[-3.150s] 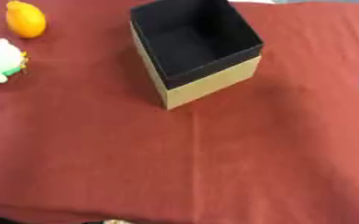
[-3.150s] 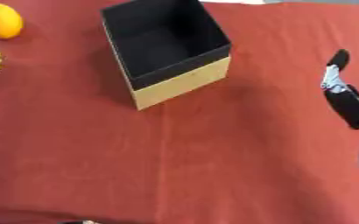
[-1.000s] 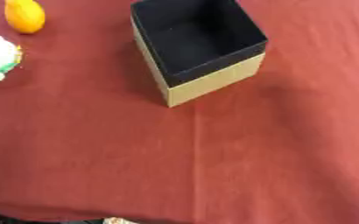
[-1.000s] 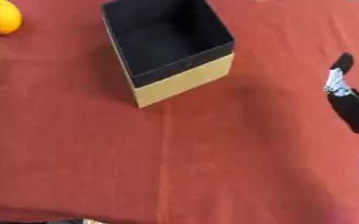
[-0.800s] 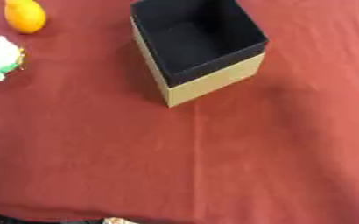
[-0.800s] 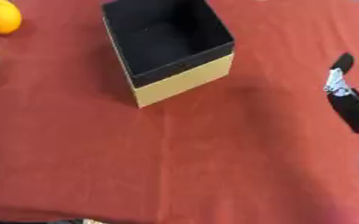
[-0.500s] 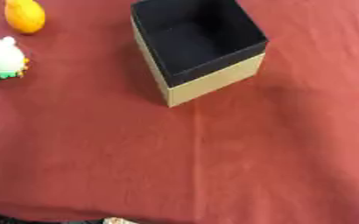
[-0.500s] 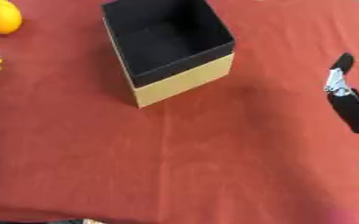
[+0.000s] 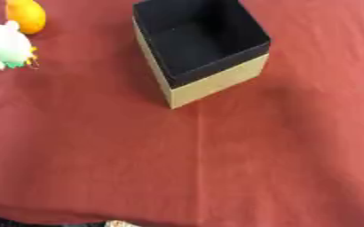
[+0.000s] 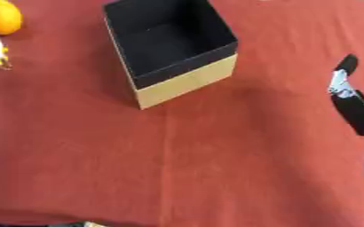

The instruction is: Pick up objects on the table and place them in the box.

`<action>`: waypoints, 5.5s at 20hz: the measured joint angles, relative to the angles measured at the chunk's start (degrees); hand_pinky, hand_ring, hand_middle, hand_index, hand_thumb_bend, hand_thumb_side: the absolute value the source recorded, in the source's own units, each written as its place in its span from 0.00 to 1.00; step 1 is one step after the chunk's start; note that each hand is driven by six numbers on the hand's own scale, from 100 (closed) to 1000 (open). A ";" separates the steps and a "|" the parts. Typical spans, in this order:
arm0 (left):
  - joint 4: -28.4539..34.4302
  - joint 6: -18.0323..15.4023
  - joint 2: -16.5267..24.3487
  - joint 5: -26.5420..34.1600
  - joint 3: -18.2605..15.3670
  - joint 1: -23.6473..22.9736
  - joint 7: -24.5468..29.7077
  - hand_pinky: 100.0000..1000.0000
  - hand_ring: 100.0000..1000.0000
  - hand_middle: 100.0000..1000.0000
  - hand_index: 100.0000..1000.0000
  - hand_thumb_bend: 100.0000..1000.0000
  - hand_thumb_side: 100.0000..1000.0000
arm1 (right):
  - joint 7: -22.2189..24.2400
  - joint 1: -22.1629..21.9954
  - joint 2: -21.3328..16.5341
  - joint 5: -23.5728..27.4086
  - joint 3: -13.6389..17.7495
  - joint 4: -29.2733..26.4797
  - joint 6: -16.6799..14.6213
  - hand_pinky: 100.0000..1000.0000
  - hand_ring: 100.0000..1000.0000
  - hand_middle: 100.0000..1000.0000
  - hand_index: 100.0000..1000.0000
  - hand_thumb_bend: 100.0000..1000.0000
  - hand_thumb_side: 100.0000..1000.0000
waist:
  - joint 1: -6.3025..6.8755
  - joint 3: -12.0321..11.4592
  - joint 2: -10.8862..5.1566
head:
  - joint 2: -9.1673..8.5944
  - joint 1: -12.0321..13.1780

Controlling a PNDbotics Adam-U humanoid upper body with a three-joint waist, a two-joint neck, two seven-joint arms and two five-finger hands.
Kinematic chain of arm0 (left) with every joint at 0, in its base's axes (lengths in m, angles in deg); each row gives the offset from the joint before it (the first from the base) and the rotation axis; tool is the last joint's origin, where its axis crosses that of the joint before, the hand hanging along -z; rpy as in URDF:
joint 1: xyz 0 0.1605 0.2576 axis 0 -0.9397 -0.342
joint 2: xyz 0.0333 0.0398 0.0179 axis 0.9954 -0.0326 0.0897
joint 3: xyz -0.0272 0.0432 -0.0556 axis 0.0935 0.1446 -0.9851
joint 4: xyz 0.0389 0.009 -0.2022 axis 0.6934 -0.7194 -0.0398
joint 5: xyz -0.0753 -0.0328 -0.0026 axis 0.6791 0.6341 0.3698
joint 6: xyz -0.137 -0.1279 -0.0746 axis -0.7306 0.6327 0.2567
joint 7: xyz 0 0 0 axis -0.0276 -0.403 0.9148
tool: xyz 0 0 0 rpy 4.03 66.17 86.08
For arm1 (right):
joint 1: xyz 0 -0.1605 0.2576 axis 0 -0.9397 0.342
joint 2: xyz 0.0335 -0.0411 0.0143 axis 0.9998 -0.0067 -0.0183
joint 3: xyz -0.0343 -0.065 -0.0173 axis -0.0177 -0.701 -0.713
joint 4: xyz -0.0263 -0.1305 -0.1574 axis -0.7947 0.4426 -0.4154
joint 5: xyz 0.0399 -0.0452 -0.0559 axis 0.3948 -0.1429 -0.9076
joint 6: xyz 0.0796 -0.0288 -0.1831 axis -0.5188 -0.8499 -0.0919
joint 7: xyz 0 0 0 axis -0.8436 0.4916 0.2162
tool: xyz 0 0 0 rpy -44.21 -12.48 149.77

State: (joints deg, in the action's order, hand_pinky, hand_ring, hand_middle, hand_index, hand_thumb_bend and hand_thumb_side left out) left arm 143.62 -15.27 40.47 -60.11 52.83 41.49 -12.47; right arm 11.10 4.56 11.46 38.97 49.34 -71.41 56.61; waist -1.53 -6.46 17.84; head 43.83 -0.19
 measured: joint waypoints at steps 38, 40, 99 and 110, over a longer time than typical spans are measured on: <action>7.54 0.29 -23.87 7.95 6.10 17.63 10.50 0.00 0.11 0.23 0.48 0.00 0.01 | 1.78 1.27 -0.05 0.07 0.40 0.00 -1.37 0.52 0.50 0.61 0.84 0.00 0.50 | 1.10 2.55 -1.15 | 0.00 -3.22; 5.83 0.23 -25.57 6.27 5.96 18.12 9.88 0.00 0.12 0.24 0.49 0.00 0.00 | 1.86 1.57 -0.05 0.11 0.39 0.00 -1.47 0.52 0.50 0.61 0.84 0.00 0.50 | 1.09 2.74 -0.93 | 0.00 -2.98; 9.48 -5.85 -18.27 0.04 2.41 17.64 8.98 0.84 0.92 0.90 0.87 0.40 0.23 | 0.32 0.42 0.93 1.00 0.37 0.00 -0.67 0.52 0.49 0.61 0.84 0.00 0.50 | 1.49 1.44 -0.39 | 0.00 -3.26; -2.17 -12.22 -9.34 -5.46 0.08 15.39 8.53 0.88 0.95 0.91 0.88 0.50 0.32 | 1.04 0.03 0.47 0.77 0.95 0.00 -0.56 0.52 0.49 0.61 0.84 0.00 0.49 | 0.80 0.99 -1.27 | 0.00 -3.19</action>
State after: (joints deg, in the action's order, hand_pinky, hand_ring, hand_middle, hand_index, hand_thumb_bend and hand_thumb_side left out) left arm 141.46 -27.49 31.13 -65.57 52.91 56.88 -3.93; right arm 12.15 4.59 11.94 39.74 50.28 -71.41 56.05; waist -0.73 -5.47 16.56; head 43.83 -3.37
